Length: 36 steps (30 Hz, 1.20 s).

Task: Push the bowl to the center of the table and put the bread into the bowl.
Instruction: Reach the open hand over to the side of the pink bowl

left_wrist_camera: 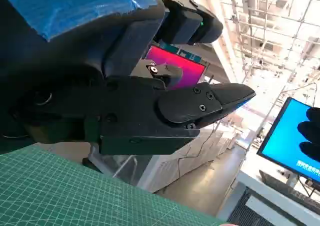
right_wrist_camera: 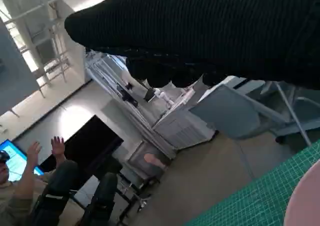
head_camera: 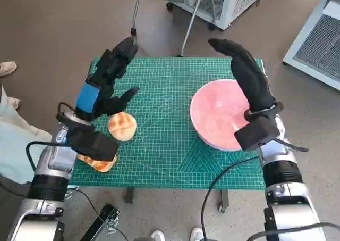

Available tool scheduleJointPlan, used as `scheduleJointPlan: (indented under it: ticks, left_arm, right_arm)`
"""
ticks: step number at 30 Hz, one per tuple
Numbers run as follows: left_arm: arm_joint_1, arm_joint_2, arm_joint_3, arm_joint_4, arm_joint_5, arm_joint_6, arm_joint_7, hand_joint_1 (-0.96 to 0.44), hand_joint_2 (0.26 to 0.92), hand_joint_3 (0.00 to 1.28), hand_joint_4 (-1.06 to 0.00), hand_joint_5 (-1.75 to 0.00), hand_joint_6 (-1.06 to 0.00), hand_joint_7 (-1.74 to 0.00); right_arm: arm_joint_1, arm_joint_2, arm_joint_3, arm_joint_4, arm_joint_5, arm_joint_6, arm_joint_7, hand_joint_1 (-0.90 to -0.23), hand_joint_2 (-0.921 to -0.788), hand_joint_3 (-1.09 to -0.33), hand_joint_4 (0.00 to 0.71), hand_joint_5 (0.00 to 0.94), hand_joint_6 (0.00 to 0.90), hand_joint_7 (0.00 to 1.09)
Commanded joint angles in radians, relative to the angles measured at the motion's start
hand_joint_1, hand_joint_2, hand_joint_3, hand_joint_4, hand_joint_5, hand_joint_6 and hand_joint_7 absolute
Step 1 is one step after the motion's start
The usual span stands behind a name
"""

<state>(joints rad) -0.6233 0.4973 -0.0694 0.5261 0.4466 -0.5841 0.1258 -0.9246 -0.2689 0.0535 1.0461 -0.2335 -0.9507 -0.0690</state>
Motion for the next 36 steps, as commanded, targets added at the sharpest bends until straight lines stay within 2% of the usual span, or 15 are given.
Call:
scheduleJointPlan:
  ticks: [1,17,21,25,27,30,34,36]
  left_arm:
    - [0.005,-0.007,-0.001,-0.011,0.007,0.007,0.02,-0.49,0.921,0.29,-0.21,0.0,-0.1,-0.31]
    - [-0.009,-0.012,-0.006,0.008,0.022,-0.007,0.053,-0.49,0.921,0.29,-0.21,0.0,-0.09,-0.32]
    - [-0.011,-0.01,-0.007,0.017,0.025,-0.012,0.06,-0.49,0.921,0.29,-0.21,0.0,-0.09,-0.32]
    - [-0.015,-0.008,-0.009,0.03,0.022,-0.018,0.064,-0.49,0.921,0.29,-0.21,0.0,-0.09,-0.33]
    - [-0.015,-0.007,-0.01,0.032,0.023,-0.02,0.067,-0.49,0.921,0.29,-0.21,0.0,-0.09,-0.33]
    - [-0.017,-0.005,-0.011,0.042,0.024,-0.026,0.069,-0.48,0.921,0.29,-0.22,0.0,-0.09,-0.34]
    - [-0.016,-0.003,-0.01,0.048,0.019,-0.031,0.064,-0.48,0.921,0.29,-0.22,0.0,-0.08,-0.34]
    - [-0.016,-0.002,-0.01,0.048,0.017,-0.03,0.061,-0.48,0.921,0.28,-0.22,0.0,-0.08,-0.35]
  right_arm:
    - [0.024,0.002,0.0,0.007,0.006,0.007,0.013,-0.69,-0.921,-0.636,0.287,0.0,-0.001,0.61]
    - [0.027,-0.002,0.001,0.003,0.005,0.003,0.015,-0.69,-0.921,-0.636,0.289,0.001,-0.001,0.61]
    - [0.031,-0.014,-0.004,0.006,0.008,-0.002,0.019,-0.687,-0.921,-0.637,0.289,0.001,-0.001,0.61]
    - [0.036,-0.048,-0.015,0.018,0.006,-0.008,0.011,-0.68,-0.921,-0.639,0.289,0.001,-0.001,0.62]
    - [0.038,-0.068,-0.021,0.029,-0.002,-0.007,-0.007,-0.676,-0.921,-0.642,0.29,0.001,-0.001,0.62]
    - [0.049,-0.105,-0.037,0.054,-0.024,0.014,-0.073,-0.661,-0.921,-0.651,0.291,0.002,-0.001,0.62]
    - [0.06,-0.132,-0.046,0.089,-0.042,0.048,-0.155,-0.649,-0.921,-0.66,0.294,0.004,-0.001,0.61]
    - [0.065,-0.141,-0.054,0.11,-0.04,0.065,-0.18,-0.633,-0.921,-0.661,0.298,0.005,-0.001,0.6]
